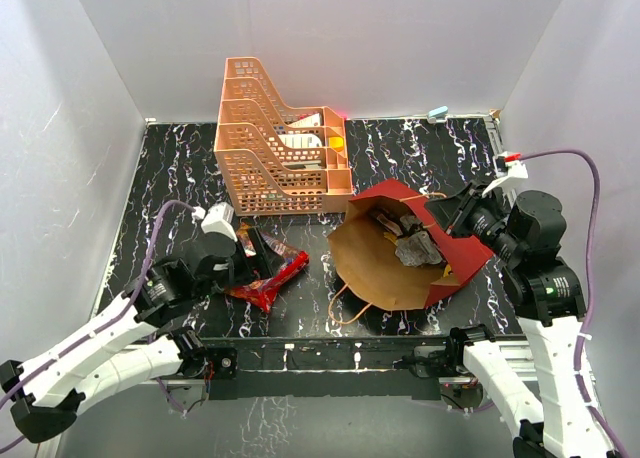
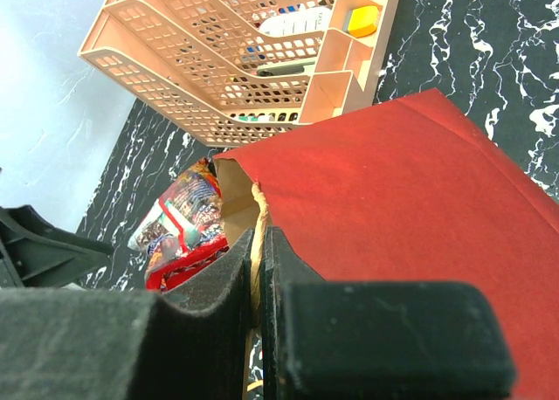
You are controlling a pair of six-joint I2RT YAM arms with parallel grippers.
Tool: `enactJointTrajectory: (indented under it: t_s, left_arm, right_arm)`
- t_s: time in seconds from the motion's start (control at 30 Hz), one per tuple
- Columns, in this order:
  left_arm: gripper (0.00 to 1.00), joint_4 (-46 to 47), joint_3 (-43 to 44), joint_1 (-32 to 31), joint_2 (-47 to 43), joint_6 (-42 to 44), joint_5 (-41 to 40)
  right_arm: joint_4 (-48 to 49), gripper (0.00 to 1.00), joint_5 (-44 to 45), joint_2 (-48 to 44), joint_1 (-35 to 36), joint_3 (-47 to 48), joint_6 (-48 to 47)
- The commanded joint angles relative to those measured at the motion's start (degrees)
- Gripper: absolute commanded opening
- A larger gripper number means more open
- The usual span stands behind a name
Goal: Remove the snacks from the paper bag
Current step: Place the snack at the center of the board.
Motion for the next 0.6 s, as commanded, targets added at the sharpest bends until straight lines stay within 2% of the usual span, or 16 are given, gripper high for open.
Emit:
enactJointTrajectory:
  t_s: [0.0, 0.1, 0.17, 0.33, 0.57]
  left_arm:
    - [0.86, 0.7, 4.0, 0.1, 3.2, 9.7, -3.2]
    - [0.87, 4.3, 5.4, 0.1, 9.0, 11.7, -3.6]
    - [0.87, 8.6, 3.2, 0.1, 12.3, 12.0, -2.5]
    - [0.87, 16.8, -6.4, 0.1, 16.7, 9.2, -1.3]
    - [0.87, 27.3, -21.4, 0.1, 16.2, -0.5, 7.4]
  right_arm:
    - [1.9, 0.07, -0.1, -0.3, 0.1, 2.6, -0.6]
    - [2.1, 0.07, -0.3, -0.4, 0.1, 2.5, -0.2]
    - [1.8, 0.07, -0.3, -0.3, 0.1, 2.7, -0.2]
    - [1.8, 0.07, -0.4, -1.1, 0.1, 1.7, 0.3]
    - [1.9, 0.07, 0.0, -1.8, 0.1, 0.1, 0.5]
